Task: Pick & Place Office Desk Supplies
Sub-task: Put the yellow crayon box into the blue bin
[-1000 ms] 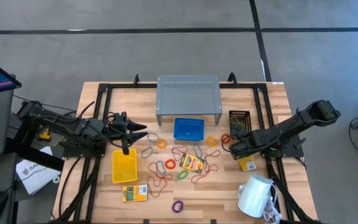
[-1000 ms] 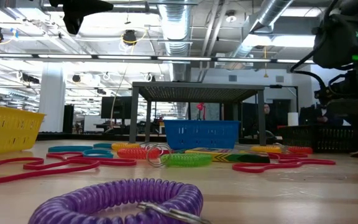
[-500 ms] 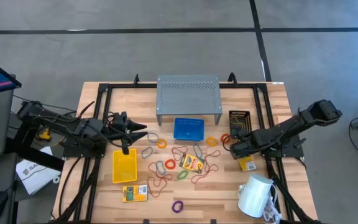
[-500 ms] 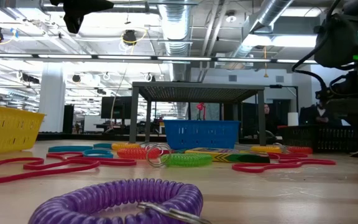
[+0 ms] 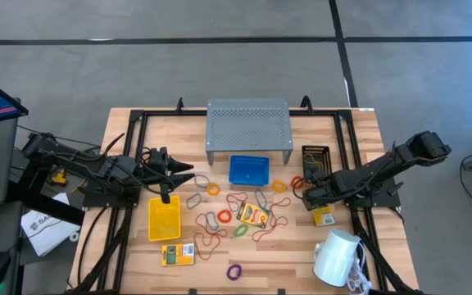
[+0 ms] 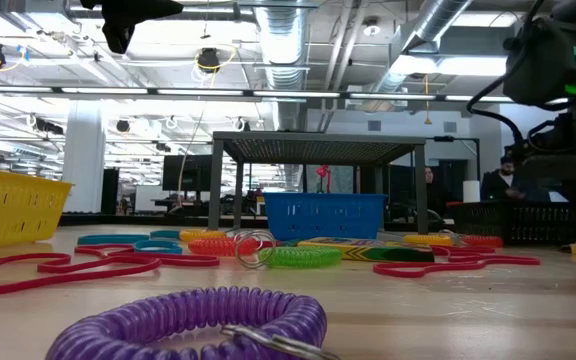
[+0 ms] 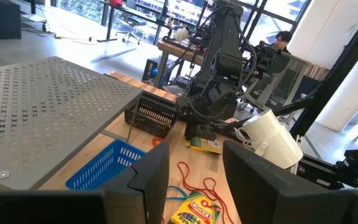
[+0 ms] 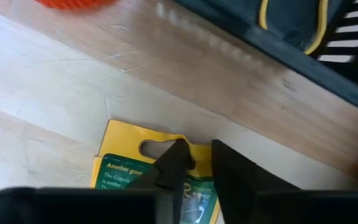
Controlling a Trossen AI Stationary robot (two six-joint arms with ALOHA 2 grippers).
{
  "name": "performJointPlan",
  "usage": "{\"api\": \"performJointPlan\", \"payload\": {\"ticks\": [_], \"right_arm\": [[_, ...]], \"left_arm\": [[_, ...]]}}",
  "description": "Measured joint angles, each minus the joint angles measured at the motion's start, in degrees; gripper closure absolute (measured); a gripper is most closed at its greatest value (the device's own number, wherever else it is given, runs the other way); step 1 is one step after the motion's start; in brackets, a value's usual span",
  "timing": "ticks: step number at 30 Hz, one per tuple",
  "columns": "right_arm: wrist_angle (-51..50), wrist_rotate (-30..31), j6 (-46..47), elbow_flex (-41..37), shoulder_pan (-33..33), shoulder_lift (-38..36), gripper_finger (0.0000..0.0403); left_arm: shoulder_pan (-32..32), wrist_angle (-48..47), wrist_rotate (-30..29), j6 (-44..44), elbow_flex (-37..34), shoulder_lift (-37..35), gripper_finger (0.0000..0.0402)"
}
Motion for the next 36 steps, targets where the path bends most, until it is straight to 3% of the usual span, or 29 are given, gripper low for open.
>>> {"api": "performJointPlan", "payload": {"ticks": [6, 21, 36], "right_arm": [[0.55, 0.09, -0.98, -0.12, -0.02, -0.81, 0.0396], [1.61, -0.24, -0.83, -0.74, 0.0, -9.46, 0.0402], [7.55, 4.03, -4.45, -0.48, 0.0, -19.33, 0.0403]], "left_arm": [[0.01, 0.0, 0.01, 0.01, 0.0, 0.0, 0.0257], [0.01, 0.07, 0.01, 1.52, 0.0, 0.0, 0.0257], [0.01, 0.44, -0.01, 1.52, 0.0, 0.01, 0.0257]]}}
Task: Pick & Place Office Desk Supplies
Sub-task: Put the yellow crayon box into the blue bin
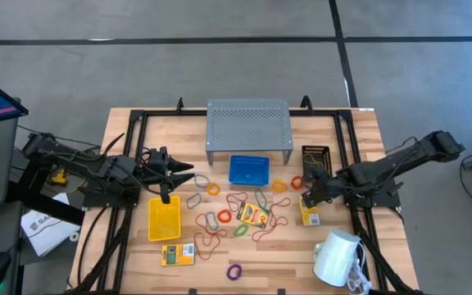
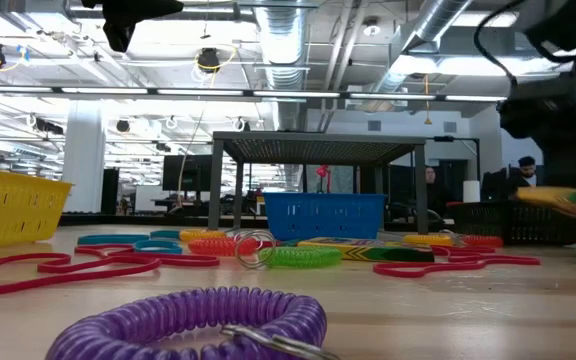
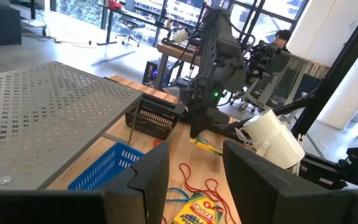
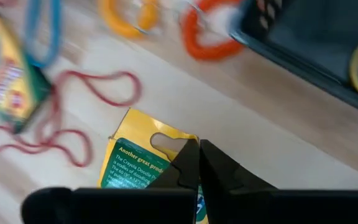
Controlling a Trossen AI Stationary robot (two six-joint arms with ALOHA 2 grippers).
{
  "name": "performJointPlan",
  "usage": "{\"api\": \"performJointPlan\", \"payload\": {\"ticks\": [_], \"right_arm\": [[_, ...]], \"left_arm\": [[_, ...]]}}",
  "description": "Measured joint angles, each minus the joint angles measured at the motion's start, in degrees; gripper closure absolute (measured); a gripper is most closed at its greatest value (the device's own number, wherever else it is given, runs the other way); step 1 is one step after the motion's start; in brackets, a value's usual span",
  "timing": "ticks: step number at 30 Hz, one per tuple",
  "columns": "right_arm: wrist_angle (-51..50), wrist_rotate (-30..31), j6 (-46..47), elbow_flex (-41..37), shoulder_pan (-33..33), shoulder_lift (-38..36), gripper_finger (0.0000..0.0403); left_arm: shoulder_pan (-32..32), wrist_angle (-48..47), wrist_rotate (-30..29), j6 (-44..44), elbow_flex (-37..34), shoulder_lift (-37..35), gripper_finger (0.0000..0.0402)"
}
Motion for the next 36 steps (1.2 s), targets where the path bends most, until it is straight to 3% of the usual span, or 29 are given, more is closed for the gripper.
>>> {"api": "performJointPlan", "payload": {"ticks": [12, 17, 24, 29, 36], "right_arm": [[17.31, 8.08, -8.35, 0.4, -0.07, -3.83, 0.0403], [17.6, 11.68, -15.51, 4.88, -0.93, -2.59, 0.0403], [15.66, 11.07, -27.84, 12.95, -6.97, 0.76, 0.0403], [14.2, 6.7, -37.3, 18.06, -12.72, 5.13, 0.0403], [14.23, 0.67, -50.76, 24.75, -20.19, 13.59, 0.0403]], "left_arm": [[0.0, 0.07, 0.0, 0.0, 0.0, 0.01, 0.0257], [0.0, 0.07, 0.0, 0.0, 0.0, 0.0, 0.0257], [1.64, 0.8, 0.2, -0.04, 0.0, 0.0, 0.0257], [3.73, 1.29, 4.51, -0.4, 0.0, -0.01, 0.0257], [6.11, 1.68, 5.62, -0.68, 0.0, -0.01, 0.0257]]}}
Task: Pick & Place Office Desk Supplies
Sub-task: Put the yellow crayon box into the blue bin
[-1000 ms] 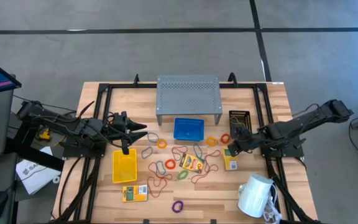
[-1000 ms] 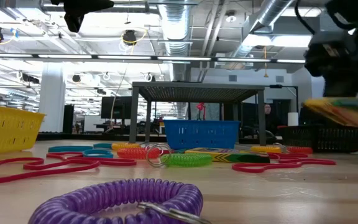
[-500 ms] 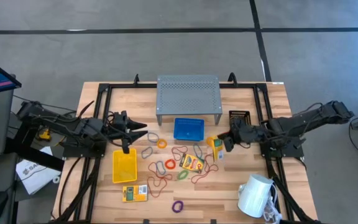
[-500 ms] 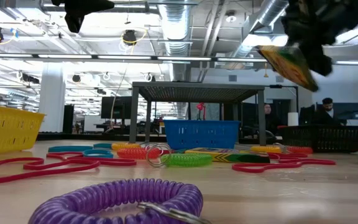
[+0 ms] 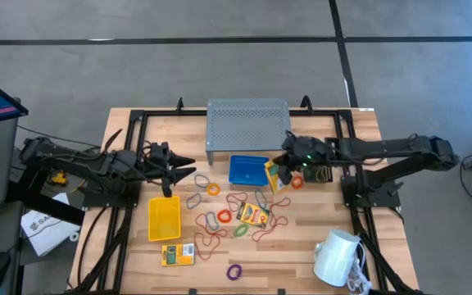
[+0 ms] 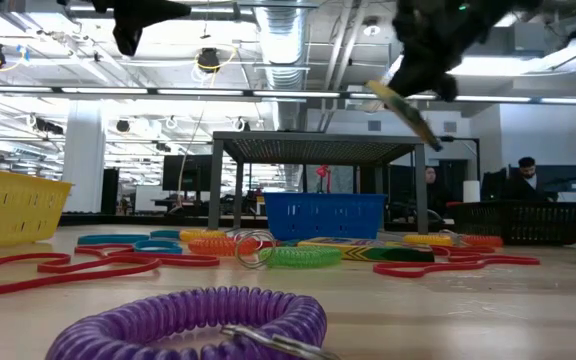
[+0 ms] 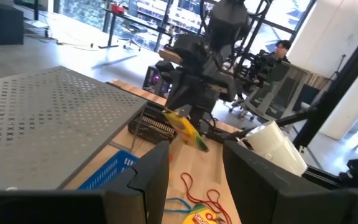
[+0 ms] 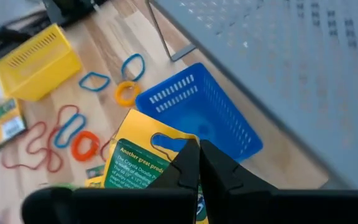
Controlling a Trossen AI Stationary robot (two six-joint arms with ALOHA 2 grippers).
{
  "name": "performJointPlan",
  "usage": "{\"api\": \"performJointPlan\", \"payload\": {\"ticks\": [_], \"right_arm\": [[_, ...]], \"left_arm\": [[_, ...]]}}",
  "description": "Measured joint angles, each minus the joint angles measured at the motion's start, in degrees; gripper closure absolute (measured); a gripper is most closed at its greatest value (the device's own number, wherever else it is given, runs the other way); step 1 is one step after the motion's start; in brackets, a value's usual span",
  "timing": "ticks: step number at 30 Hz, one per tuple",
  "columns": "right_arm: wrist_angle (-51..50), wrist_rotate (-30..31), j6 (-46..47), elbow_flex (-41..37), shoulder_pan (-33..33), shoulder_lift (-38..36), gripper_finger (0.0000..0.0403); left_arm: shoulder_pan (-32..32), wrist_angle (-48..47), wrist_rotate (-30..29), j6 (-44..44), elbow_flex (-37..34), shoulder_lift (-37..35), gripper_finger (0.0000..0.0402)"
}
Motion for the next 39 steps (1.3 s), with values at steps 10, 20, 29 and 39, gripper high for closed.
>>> {"api": "performJointPlan", "payload": {"ticks": [10, 20, 29, 39], "right_arm": [[-0.06, -5.29, -15.72, 11.47, -3.5, 13.24, 0.0403], [-1.97, -8.6, -27.66, 20.53, -4.73, 23.97, 0.0403], [-1.79, -13.07, -32.49, 22.79, -5.31, 29.31, 0.0403], [-1.75, -16.54, -39.21, 22.76, -6.55, 31.0, 0.0403]], "left_arm": [[1.28, 0.63, 0.2, -1.63, 0.0, 0.0, 0.0257], [1.28, 1.17, 2.87, -2.58, 0.01, -0.49, 0.0257], [1.28, 0.81, 2.84, -2.43, 0.02, -3.13, 0.0257], [1.28, 0.64, 2.82, -2.4, 0.02, -4.09, 0.0257]]}}
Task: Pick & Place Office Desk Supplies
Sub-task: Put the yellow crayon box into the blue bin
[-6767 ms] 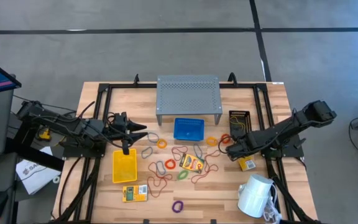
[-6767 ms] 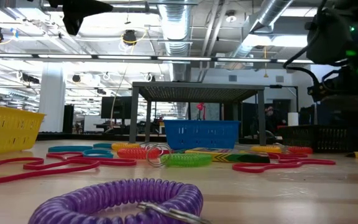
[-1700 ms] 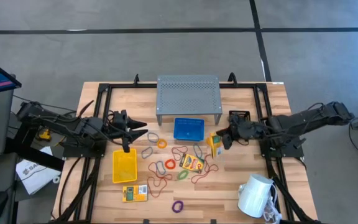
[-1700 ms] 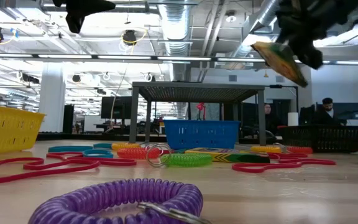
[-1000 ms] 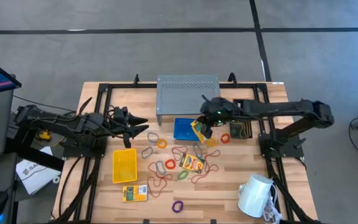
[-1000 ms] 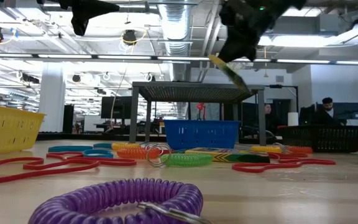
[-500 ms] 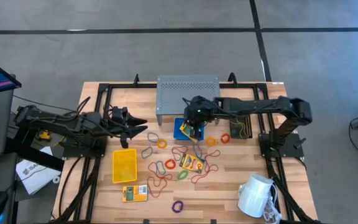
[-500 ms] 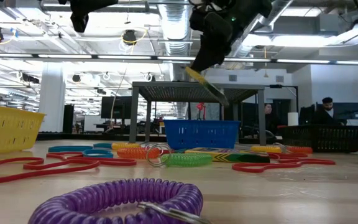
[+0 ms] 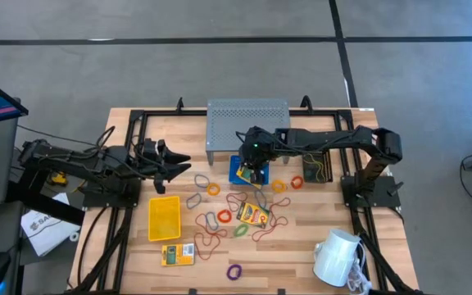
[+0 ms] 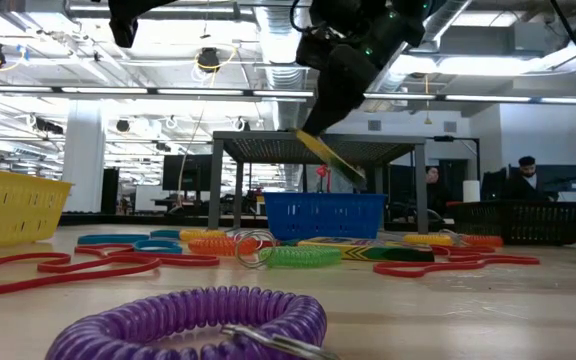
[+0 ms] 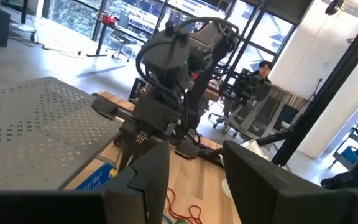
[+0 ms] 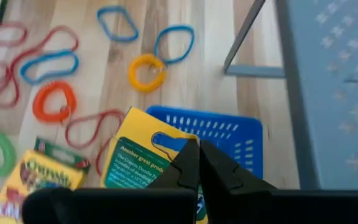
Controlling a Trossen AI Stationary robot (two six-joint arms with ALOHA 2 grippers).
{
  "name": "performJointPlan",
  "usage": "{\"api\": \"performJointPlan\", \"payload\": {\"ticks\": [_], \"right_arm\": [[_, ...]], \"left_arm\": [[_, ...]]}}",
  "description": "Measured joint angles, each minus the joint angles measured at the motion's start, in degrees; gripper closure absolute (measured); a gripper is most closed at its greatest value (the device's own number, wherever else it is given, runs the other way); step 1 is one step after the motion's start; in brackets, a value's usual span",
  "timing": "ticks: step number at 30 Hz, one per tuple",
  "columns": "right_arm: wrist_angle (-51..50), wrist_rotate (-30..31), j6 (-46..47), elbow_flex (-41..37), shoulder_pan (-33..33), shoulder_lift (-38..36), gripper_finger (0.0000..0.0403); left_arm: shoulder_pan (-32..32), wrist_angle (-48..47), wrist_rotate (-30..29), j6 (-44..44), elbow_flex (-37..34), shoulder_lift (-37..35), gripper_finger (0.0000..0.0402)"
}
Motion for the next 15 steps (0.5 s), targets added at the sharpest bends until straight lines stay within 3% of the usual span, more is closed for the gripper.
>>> {"api": "performJointPlan", "payload": {"ticks": [15], "right_arm": [[-1.92, -3.63, -9.98, 0.0, -3.32, 0.0, 0.0403]], "left_arm": [[0.0, 0.02, -0.04, 0.01, 0.0, 0.0, 0.0257]]}}
